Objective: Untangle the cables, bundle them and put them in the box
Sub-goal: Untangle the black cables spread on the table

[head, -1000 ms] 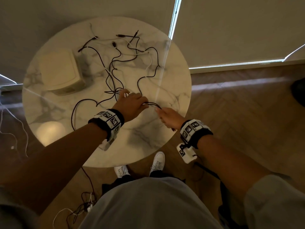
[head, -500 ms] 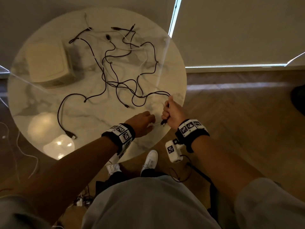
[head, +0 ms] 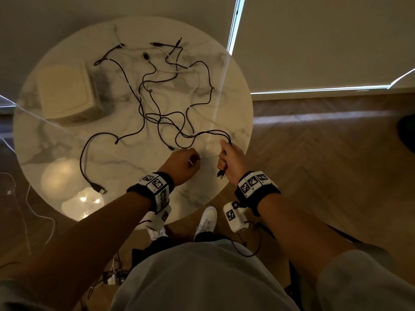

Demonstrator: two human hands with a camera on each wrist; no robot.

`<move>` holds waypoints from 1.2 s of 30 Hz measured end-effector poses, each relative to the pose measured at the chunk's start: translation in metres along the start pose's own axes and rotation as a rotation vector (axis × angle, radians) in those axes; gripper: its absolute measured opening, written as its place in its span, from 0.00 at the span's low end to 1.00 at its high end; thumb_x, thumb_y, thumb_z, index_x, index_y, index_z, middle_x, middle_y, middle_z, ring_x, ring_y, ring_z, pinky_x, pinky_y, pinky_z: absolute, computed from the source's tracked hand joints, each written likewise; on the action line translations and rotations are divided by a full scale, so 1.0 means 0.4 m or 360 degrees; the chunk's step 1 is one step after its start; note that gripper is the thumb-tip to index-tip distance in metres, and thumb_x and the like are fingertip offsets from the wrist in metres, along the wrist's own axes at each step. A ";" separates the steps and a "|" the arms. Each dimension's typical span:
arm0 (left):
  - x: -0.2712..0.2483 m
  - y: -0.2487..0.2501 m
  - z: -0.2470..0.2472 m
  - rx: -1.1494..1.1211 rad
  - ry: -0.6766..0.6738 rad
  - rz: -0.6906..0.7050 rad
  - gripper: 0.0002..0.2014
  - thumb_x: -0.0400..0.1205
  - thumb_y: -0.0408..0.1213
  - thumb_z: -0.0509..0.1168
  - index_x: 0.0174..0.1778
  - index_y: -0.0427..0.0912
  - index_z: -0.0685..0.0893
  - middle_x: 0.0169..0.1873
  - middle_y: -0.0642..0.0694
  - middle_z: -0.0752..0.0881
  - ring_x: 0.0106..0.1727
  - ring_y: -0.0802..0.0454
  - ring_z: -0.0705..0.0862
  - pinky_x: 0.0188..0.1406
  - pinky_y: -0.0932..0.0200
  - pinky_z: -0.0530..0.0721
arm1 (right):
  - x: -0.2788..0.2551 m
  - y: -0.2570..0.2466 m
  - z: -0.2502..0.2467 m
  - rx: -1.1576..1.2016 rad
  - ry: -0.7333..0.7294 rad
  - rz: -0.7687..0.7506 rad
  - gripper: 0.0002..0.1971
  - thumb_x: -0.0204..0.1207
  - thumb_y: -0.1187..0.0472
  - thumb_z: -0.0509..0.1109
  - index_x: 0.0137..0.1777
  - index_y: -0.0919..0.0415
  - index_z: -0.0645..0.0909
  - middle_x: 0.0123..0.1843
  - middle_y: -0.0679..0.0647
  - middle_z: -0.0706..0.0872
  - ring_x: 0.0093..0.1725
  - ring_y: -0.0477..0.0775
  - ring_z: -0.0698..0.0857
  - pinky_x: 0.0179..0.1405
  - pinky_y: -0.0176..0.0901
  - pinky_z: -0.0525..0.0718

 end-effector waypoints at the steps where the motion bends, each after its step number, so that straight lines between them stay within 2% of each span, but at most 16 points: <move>1: -0.007 0.000 -0.014 -0.0084 0.0068 -0.0026 0.08 0.83 0.41 0.67 0.54 0.42 0.85 0.45 0.50 0.86 0.45 0.52 0.85 0.43 0.63 0.81 | -0.004 0.002 0.005 -0.0012 0.0019 -0.0021 0.19 0.85 0.56 0.66 0.33 0.55 0.65 0.23 0.48 0.64 0.21 0.48 0.62 0.20 0.41 0.64; 4: -0.020 -0.019 -0.045 -0.0362 0.0239 -0.0208 0.08 0.83 0.44 0.68 0.54 0.46 0.85 0.46 0.53 0.87 0.44 0.57 0.86 0.40 0.71 0.79 | -0.020 0.006 0.022 -0.0039 0.0076 -0.0097 0.19 0.85 0.56 0.66 0.33 0.55 0.67 0.23 0.48 0.66 0.21 0.49 0.63 0.20 0.42 0.65; 7: -0.026 -0.039 -0.078 -0.0587 0.0361 -0.0311 0.08 0.81 0.45 0.70 0.52 0.48 0.85 0.45 0.52 0.89 0.44 0.57 0.89 0.45 0.64 0.85 | -0.040 0.012 0.054 -0.0070 0.0072 -0.0152 0.18 0.86 0.54 0.65 0.34 0.57 0.72 0.23 0.49 0.69 0.22 0.50 0.67 0.22 0.43 0.68; 9: -0.034 -0.037 -0.096 -0.0680 0.0374 -0.0302 0.06 0.81 0.44 0.71 0.50 0.48 0.86 0.42 0.52 0.90 0.41 0.59 0.89 0.45 0.64 0.86 | -0.043 0.017 0.067 -0.0071 0.0086 -0.0181 0.17 0.87 0.52 0.64 0.39 0.60 0.78 0.24 0.50 0.73 0.23 0.51 0.71 0.24 0.44 0.71; 11: -0.051 -0.029 -0.109 -0.0727 0.0334 -0.0254 0.04 0.80 0.43 0.72 0.47 0.48 0.86 0.38 0.53 0.90 0.37 0.59 0.89 0.42 0.64 0.87 | -0.042 0.018 0.083 -0.0013 0.0084 -0.0182 0.19 0.87 0.46 0.65 0.48 0.64 0.85 0.29 0.52 0.77 0.26 0.51 0.75 0.26 0.44 0.74; 13: -0.070 -0.026 -0.116 -0.0742 0.0286 -0.0215 0.04 0.79 0.43 0.74 0.45 0.48 0.86 0.37 0.52 0.90 0.37 0.59 0.89 0.41 0.64 0.88 | -0.041 0.017 0.101 0.0134 0.0050 -0.0131 0.22 0.86 0.43 0.65 0.54 0.63 0.88 0.33 0.53 0.78 0.29 0.50 0.76 0.28 0.43 0.76; 15: -0.088 -0.029 -0.117 -0.0685 0.0243 -0.0189 0.05 0.78 0.43 0.75 0.44 0.48 0.86 0.38 0.53 0.90 0.39 0.62 0.89 0.43 0.67 0.87 | -0.045 0.011 0.123 0.0274 -0.0022 -0.0105 0.22 0.87 0.45 0.64 0.54 0.64 0.87 0.32 0.52 0.76 0.29 0.49 0.74 0.29 0.42 0.75; 17: -0.106 -0.031 -0.118 -0.0607 0.0217 -0.0131 0.05 0.78 0.42 0.75 0.44 0.48 0.86 0.39 0.55 0.90 0.41 0.64 0.88 0.47 0.67 0.87 | -0.052 0.007 0.146 0.0299 -0.0039 -0.0107 0.21 0.87 0.45 0.64 0.51 0.65 0.86 0.31 0.52 0.74 0.28 0.50 0.73 0.30 0.42 0.74; 21: -0.134 -0.036 -0.128 -0.0560 0.0191 -0.0050 0.05 0.78 0.40 0.75 0.47 0.47 0.86 0.42 0.55 0.90 0.44 0.63 0.88 0.51 0.60 0.88 | -0.073 0.006 0.185 0.0371 0.0026 -0.0060 0.21 0.87 0.43 0.64 0.41 0.60 0.81 0.30 0.54 0.78 0.27 0.50 0.77 0.29 0.43 0.78; 25: -0.152 -0.053 -0.149 -0.0501 0.0223 -0.0006 0.07 0.76 0.42 0.76 0.46 0.50 0.85 0.41 0.53 0.89 0.45 0.56 0.88 0.50 0.56 0.88 | -0.084 0.017 0.231 0.0570 0.0036 -0.0059 0.21 0.87 0.44 0.63 0.37 0.57 0.75 0.32 0.53 0.81 0.29 0.52 0.79 0.35 0.47 0.80; 29: -0.174 -0.066 -0.177 -0.0436 0.0229 0.0098 0.08 0.77 0.43 0.75 0.47 0.49 0.84 0.42 0.54 0.87 0.44 0.57 0.86 0.47 0.59 0.86 | -0.095 0.025 0.270 0.0689 -0.0008 -0.0061 0.20 0.88 0.45 0.63 0.37 0.57 0.72 0.31 0.53 0.78 0.28 0.52 0.77 0.34 0.47 0.79; 31: -0.189 -0.075 -0.192 -0.0435 0.0233 0.0198 0.08 0.77 0.40 0.74 0.49 0.47 0.83 0.43 0.53 0.86 0.43 0.59 0.85 0.45 0.62 0.86 | -0.111 0.017 0.280 0.0560 -0.0048 -0.0092 0.20 0.89 0.46 0.61 0.37 0.57 0.70 0.27 0.51 0.73 0.25 0.51 0.71 0.28 0.43 0.75; 33: -0.198 -0.098 -0.210 -0.0382 0.0274 0.0263 0.10 0.77 0.37 0.73 0.52 0.47 0.82 0.47 0.53 0.83 0.44 0.61 0.83 0.43 0.64 0.82 | -0.128 0.013 0.287 0.0257 -0.0100 -0.0129 0.21 0.89 0.46 0.60 0.36 0.55 0.68 0.25 0.50 0.67 0.23 0.49 0.64 0.24 0.42 0.66; 35: -0.198 -0.125 -0.232 -0.0228 0.0352 0.0319 0.16 0.76 0.36 0.73 0.58 0.47 0.79 0.53 0.52 0.79 0.47 0.61 0.79 0.47 0.63 0.79 | -0.147 0.021 0.293 -0.0144 -0.0193 -0.0160 0.21 0.89 0.45 0.61 0.36 0.54 0.68 0.26 0.50 0.63 0.24 0.49 0.59 0.23 0.43 0.60; 36: -0.193 -0.135 -0.242 -0.0112 0.0391 0.0349 0.21 0.75 0.36 0.73 0.63 0.47 0.77 0.57 0.50 0.78 0.51 0.57 0.79 0.53 0.59 0.80 | -0.159 0.026 0.298 -0.0363 -0.0252 -0.0173 0.20 0.89 0.44 0.61 0.37 0.54 0.68 0.27 0.49 0.63 0.24 0.48 0.59 0.23 0.43 0.59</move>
Point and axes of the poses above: each hand's wrist, its own x-axis towards the middle knuckle, its own z-axis out of the palm, y = z × x, the point moved 5 cm from there along x, towards the middle knuckle
